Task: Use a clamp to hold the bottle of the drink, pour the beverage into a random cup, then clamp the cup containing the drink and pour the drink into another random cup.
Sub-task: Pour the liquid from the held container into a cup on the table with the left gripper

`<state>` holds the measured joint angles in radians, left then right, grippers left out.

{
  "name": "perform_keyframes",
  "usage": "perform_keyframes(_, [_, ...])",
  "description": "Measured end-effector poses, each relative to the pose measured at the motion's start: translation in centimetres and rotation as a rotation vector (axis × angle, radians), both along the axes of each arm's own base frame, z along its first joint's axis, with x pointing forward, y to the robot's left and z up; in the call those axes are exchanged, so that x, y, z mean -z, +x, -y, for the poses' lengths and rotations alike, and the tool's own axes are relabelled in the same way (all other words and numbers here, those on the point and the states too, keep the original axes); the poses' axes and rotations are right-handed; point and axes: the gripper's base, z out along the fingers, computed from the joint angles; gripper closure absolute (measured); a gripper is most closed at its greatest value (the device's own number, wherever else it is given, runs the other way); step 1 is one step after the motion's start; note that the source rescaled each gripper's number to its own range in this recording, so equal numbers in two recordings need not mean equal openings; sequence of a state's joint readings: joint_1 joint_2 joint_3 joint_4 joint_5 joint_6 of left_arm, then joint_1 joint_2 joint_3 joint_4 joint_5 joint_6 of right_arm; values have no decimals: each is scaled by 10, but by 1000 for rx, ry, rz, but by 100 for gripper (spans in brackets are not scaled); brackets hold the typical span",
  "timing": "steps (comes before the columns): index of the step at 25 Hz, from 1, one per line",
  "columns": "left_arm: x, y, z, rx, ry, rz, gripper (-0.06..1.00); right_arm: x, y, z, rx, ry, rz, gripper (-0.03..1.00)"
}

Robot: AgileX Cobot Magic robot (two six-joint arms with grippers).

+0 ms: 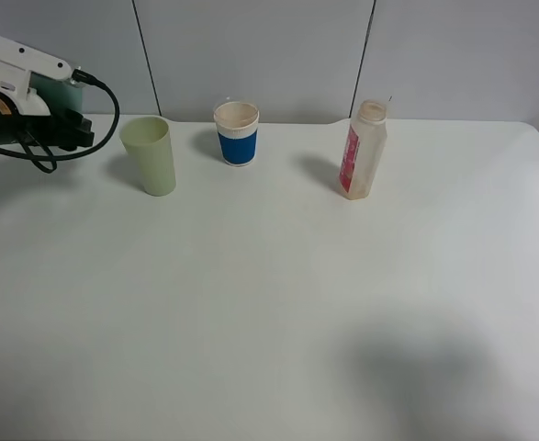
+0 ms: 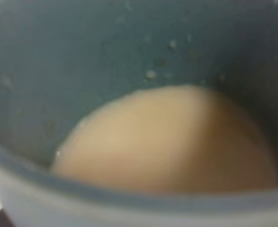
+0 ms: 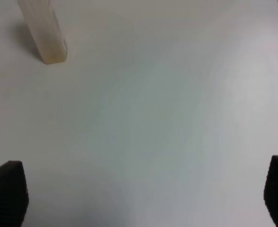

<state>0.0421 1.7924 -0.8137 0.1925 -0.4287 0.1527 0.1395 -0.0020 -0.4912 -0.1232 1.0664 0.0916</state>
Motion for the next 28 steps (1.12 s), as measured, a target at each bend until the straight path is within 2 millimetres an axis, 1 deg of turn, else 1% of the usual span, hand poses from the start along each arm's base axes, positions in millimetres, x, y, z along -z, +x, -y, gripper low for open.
perform_keyframes(7, [3,11,6,20,3,4,94,0,0,0,0,0,0,-3])
perform_keyframes(8, [3,15,11,41,17,10,94,0,0,0,0,0,0,-3])
perform_keyframes(11, [4,20,12,54,40,13,94,0,0,0,0,0,0,-3])
perform_keyframes(16, [5,21,14,66,46,13,94,0,0,0,0,0,0,-3])
perform_keyframes(20, [5,20,25,103,56,14,94,0,0,0,0,0,0,-3])
perform_keyframes(28, [5,20,28,138,89,15,94,0,0,0,0,0,0,-3])
